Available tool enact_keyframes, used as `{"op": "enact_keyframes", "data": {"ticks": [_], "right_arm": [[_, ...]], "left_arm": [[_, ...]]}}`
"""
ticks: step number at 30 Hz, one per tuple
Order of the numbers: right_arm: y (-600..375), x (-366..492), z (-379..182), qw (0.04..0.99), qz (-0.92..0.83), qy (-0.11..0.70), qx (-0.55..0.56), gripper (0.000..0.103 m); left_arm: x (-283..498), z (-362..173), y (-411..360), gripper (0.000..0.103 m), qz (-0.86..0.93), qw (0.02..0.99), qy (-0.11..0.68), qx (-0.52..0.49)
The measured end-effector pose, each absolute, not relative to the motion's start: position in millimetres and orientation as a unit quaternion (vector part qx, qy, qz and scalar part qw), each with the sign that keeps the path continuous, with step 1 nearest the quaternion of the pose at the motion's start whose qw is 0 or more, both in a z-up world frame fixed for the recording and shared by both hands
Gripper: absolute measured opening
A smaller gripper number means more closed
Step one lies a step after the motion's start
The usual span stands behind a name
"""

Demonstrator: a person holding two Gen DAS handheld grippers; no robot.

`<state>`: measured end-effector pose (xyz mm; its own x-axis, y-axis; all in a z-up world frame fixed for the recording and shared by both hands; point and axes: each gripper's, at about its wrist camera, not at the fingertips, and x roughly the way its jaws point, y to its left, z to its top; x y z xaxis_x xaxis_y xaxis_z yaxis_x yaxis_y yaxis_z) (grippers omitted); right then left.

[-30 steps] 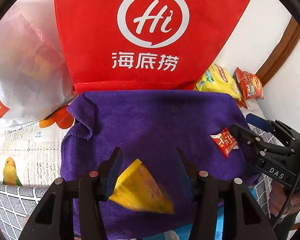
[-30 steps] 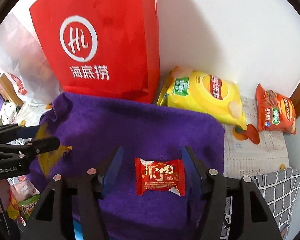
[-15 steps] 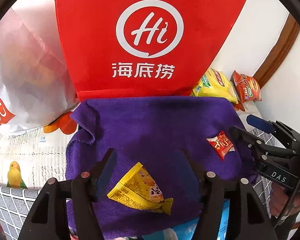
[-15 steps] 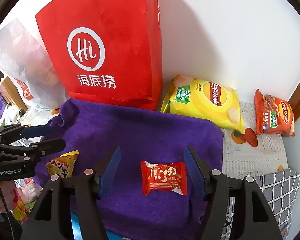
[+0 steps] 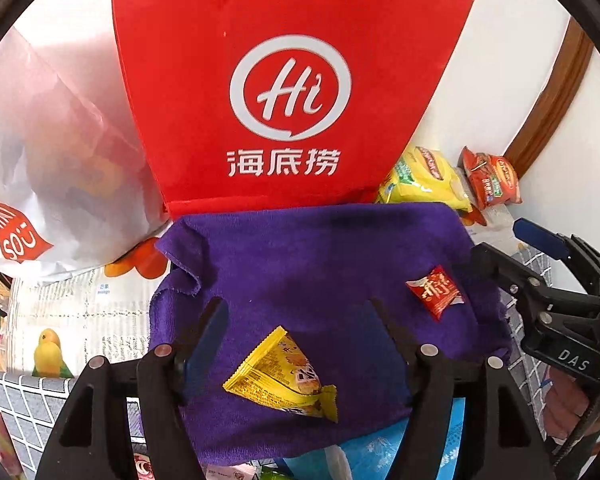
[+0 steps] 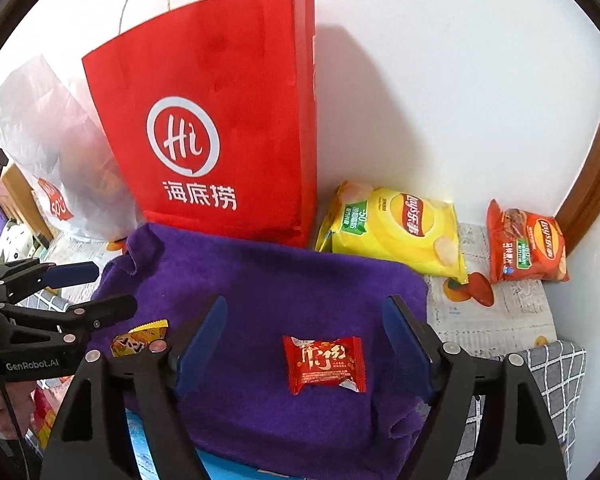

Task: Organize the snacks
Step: 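Withdraw both open grippers from the towel back toward the snack pile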

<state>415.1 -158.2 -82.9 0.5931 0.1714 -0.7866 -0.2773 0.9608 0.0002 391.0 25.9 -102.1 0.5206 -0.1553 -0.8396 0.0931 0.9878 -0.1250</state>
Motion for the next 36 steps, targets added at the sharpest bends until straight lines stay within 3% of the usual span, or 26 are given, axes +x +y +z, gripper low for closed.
{"op": "enact_keyframes", "data": {"ticks": [36], "right_arm": [[-181.1,299.4,-65.0,0.895,0.058,0.439,-0.047,0.084]], "left_arm": [[340.2,-27.6,29.8,0.068,-0.110,0.887,0.447,-0.048]]}}
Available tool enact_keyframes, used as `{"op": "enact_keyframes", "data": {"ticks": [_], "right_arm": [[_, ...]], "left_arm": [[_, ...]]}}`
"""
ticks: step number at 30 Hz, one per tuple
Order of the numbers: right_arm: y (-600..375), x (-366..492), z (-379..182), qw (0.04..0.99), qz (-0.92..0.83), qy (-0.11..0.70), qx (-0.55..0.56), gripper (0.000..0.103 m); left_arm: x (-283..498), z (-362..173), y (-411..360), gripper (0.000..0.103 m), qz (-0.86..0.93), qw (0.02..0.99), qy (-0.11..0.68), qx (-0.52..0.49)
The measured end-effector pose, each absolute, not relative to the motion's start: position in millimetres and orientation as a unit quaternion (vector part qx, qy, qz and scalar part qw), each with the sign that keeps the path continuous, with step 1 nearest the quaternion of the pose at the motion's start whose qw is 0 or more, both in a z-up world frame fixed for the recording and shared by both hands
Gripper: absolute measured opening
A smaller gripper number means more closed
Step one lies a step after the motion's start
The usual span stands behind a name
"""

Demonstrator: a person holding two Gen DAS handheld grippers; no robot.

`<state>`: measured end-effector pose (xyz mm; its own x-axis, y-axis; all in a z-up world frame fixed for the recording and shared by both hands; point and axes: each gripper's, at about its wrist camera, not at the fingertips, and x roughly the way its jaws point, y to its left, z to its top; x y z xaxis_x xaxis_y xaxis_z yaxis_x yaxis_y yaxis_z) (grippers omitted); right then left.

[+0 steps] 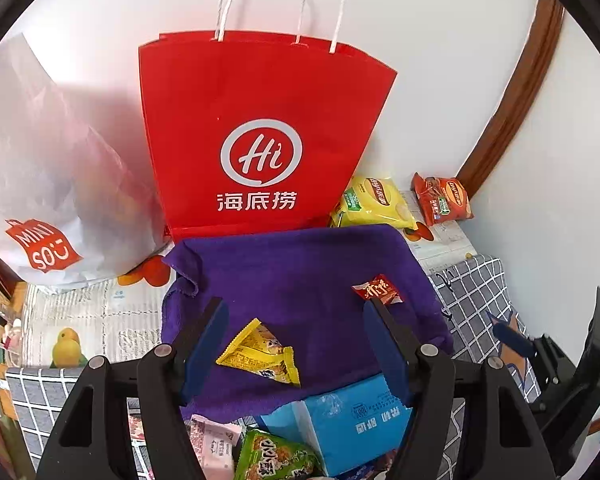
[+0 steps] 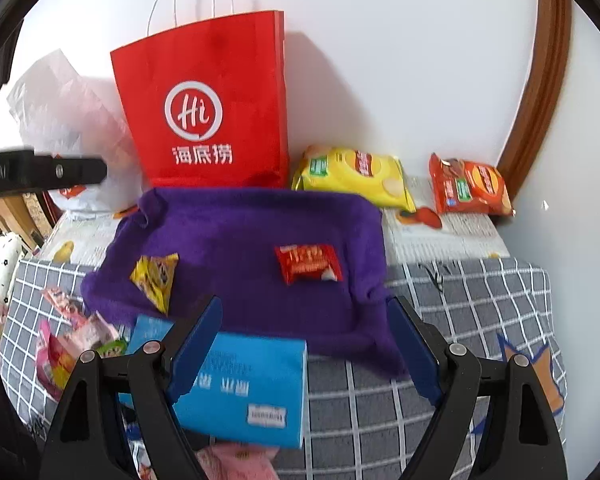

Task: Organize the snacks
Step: 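Withdraw both open grippers from the towel back toward the snack pile, then grasp the pink wrapped cake with the right gripper while the left grasps a long pink stick packet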

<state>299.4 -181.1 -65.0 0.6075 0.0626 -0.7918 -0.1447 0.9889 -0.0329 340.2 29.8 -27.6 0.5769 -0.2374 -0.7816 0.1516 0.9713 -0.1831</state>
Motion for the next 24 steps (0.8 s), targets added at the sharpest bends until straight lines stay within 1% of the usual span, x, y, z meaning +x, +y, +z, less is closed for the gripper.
{"op": "enact_keyframes", "data": {"ticks": [11,15,24], "right_arm": [[-191.3,258.9,-70.8,0.890,0.070,0.449,-0.022,0.084],[-194.5,244.6,-67.1,0.893,0.074,0.444,-0.021,0.084],[-191.1,219.5,-60.9,0.896,0.091,0.434,-0.007,0.084]], "left_arm": [[314.7,-7.4,24.5,0.068,-0.114,0.894,0.430,-0.049],[300.0,-6.8,23.1,0.068,-0.114,0.891,0.437,-0.047],[268.1,-1.6,45.7,0.068,-0.083,0.895,0.435,-0.058]]}}
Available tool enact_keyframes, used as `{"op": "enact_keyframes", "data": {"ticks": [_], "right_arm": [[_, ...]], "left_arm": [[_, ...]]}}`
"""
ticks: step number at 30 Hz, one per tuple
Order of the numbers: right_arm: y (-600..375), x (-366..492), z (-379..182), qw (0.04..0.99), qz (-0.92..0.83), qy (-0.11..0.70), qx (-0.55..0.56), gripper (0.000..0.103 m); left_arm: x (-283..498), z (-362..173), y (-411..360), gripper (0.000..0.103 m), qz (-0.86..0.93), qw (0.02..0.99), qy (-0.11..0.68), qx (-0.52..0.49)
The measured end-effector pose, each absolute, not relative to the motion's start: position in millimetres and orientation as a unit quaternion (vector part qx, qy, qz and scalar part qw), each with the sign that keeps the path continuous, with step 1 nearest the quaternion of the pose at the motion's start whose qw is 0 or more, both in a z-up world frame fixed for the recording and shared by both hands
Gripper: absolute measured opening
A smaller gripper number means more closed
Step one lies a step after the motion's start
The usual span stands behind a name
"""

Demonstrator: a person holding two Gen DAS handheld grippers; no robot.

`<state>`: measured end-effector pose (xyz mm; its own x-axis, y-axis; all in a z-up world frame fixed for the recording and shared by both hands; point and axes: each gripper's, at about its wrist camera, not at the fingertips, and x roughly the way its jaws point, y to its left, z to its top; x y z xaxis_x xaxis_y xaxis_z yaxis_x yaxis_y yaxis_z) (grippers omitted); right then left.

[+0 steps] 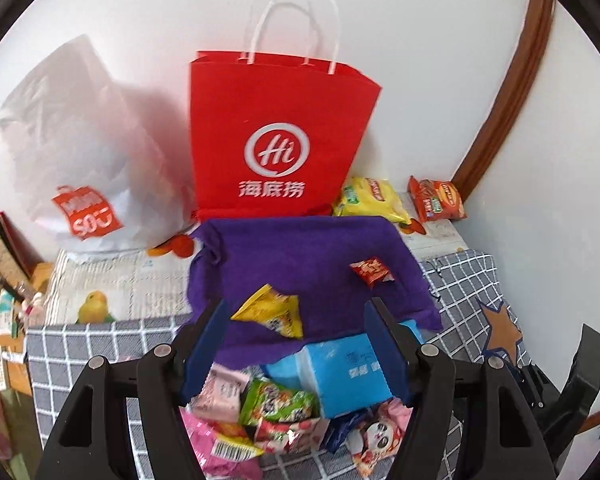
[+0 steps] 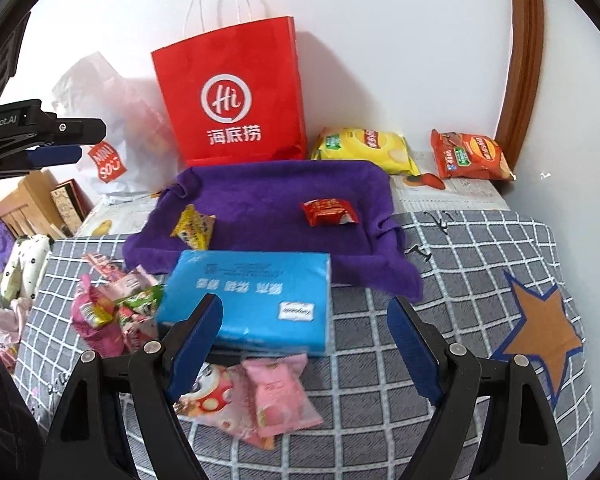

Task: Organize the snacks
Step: 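Grasp the pink wrapped cake with the right gripper while the left grasps a long pink stick packet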

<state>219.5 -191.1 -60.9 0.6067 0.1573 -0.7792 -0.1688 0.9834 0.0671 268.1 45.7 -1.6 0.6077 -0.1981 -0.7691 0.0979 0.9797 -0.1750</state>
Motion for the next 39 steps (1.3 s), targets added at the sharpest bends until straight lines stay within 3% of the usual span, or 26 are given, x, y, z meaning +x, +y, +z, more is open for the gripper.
{"op": "enact_keyframes", "data": {"ticks": [13,18,20,21,30,32,39], "right_arm": [[-162.9,188.5,-96.3,0.875,0.133,0.465,-0.020,0.084],[-170.9,189.8,-113.5,0.872,0.111,0.476,-0.028,0.074],[-176.0,193.5,-123.8,0.863,0.114,0.492,-0.022,0.060],[-177.9,195.5,-130.9,0.857,0.113,0.502,-0.021,0.058],[-174.9,205.7,-163.0,0.846,0.122,0.517,-0.034,0.057],[-175.3,210.3,-170.6,0.844,0.121,0.521,-0.035,0.046],[-193.9,208.9,-167.7,0.861,0.102,0.495,-0.057,0.045]], "left_arm": [[222.9,-21.5,77.9,0.068,-0.042,0.891,0.447,-0.069],[210.0,-38.2,97.8,0.068,-0.024,0.886,0.456,-0.081],[208.1,-43.6,105.0,0.068,-0.015,0.884,0.460,-0.084],[206.9,-45.9,108.7,0.068,-0.010,0.882,0.463,-0.083],[202.3,-58.1,149.2,0.068,0.037,0.879,0.462,-0.108],[205.6,-64.8,154.1,0.068,0.043,0.876,0.468,-0.114],[222.3,-98.8,158.1,0.068,0.055,0.856,0.501,-0.118]]}}
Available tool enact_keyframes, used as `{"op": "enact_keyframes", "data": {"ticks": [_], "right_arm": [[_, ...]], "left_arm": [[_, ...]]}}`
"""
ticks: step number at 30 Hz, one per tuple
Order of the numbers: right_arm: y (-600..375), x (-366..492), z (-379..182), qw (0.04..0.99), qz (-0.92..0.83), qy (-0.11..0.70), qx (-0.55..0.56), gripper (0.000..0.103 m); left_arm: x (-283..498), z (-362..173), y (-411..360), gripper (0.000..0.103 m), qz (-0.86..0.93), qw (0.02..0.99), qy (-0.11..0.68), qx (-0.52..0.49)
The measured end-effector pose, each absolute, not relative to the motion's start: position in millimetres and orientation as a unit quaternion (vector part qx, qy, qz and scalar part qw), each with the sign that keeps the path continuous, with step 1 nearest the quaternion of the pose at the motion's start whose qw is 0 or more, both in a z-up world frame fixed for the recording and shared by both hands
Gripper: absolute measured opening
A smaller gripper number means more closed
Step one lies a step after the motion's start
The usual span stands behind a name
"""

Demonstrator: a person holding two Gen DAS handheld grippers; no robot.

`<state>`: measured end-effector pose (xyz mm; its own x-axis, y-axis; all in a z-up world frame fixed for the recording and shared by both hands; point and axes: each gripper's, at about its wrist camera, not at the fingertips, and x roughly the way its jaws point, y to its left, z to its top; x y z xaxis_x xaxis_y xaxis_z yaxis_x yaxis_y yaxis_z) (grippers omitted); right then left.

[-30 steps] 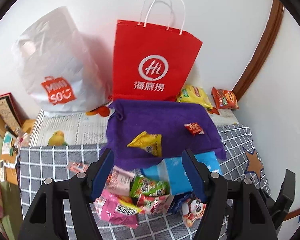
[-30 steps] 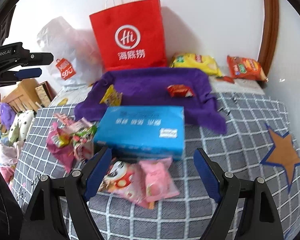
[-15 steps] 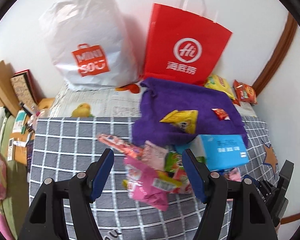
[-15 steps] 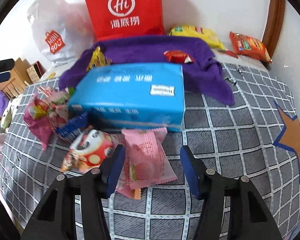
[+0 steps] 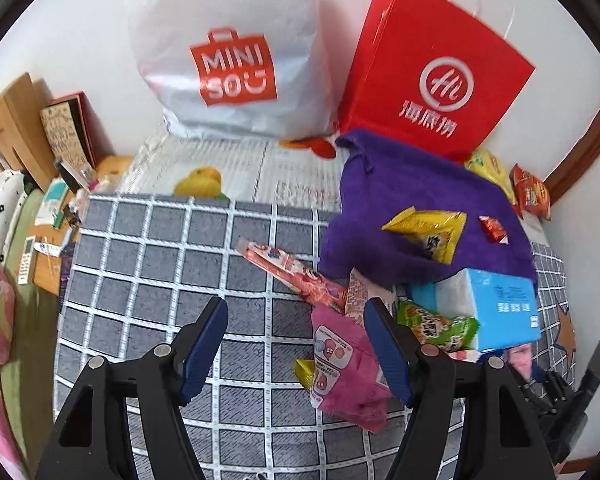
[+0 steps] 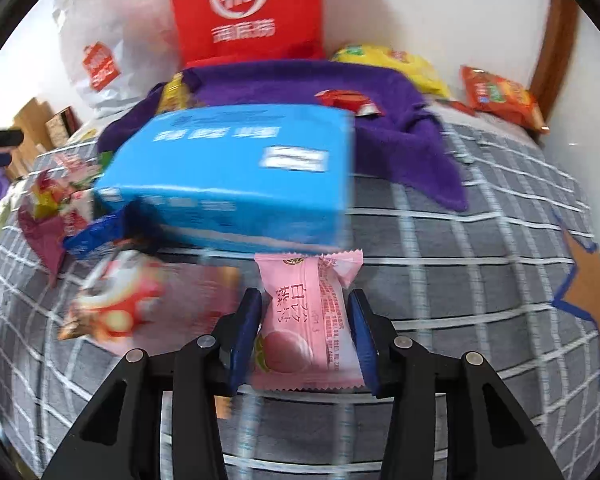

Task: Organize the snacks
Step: 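Grasp the pink wrapped cake with the right gripper while the left grasps a long pink stick packet, then carry both held packets up toward the purple towel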

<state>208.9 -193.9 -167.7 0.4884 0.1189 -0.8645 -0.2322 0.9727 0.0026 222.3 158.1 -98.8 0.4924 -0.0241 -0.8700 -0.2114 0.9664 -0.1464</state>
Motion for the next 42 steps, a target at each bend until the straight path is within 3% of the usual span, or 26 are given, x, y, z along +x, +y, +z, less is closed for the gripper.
{"op": "enact_keyframes", "data": {"ticks": [15,21,25,28,32,41,42], "right_arm": [[-224.3,209.4,-173.9,0.878,0.075,0.471,-0.036,0.046],[-222.7,209.5,-174.4,0.878,0.078,0.471,-0.039,0.050],[-220.7,210.0,-175.0,0.876,0.085,0.472,-0.041,0.055],[-219.6,209.3,-175.0,0.877,0.084,0.472,-0.042,0.055],[-220.6,208.5,-174.2,0.878,0.079,0.470,-0.041,0.049],[-221.6,203.4,-164.3,0.878,0.074,0.472,-0.025,0.045],[-221.5,202.4,-162.1,0.879,0.073,0.470,-0.023,0.038]], "left_arm": [[270.2,-169.7,156.0,0.066,0.057,0.816,0.552,-0.161],[277.8,-182.5,145.8,0.052,0.056,0.817,0.552,-0.156],[280.7,-180.4,141.4,0.030,0.042,0.822,0.544,-0.160],[278.5,-174.4,139.9,0.023,0.027,0.826,0.541,-0.160],[266.3,-160.6,144.8,0.021,0.014,0.832,0.528,-0.171],[231.3,-122.4,153.7,0.020,0.001,0.854,0.489,-0.178],[229.1,-119.7,153.6,0.020,0.002,0.855,0.487,-0.177]]}}
